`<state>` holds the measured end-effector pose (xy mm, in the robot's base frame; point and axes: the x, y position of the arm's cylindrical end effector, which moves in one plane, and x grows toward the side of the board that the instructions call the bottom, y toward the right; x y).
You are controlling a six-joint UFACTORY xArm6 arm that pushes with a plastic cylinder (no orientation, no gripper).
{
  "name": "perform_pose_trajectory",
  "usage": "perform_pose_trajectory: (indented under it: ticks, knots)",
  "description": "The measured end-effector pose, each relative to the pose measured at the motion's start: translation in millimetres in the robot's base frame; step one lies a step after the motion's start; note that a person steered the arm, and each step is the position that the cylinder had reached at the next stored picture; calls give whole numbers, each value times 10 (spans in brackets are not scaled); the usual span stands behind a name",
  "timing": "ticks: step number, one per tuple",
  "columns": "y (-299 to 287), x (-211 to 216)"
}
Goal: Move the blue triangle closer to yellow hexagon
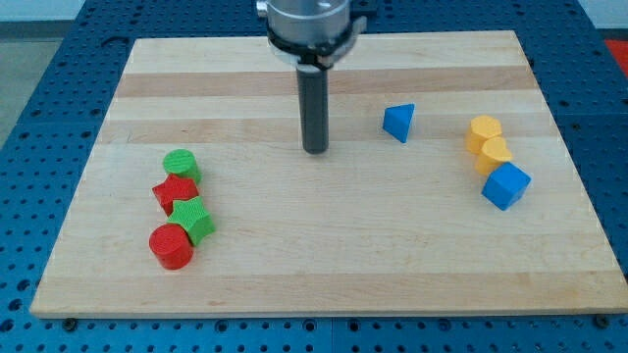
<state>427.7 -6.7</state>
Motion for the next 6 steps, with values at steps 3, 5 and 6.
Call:
perform_pose_trajectory:
  ticks: [3, 5, 6]
  knots:
    - [1280, -486]
    - [1108, -537]
    - [1127, -733]
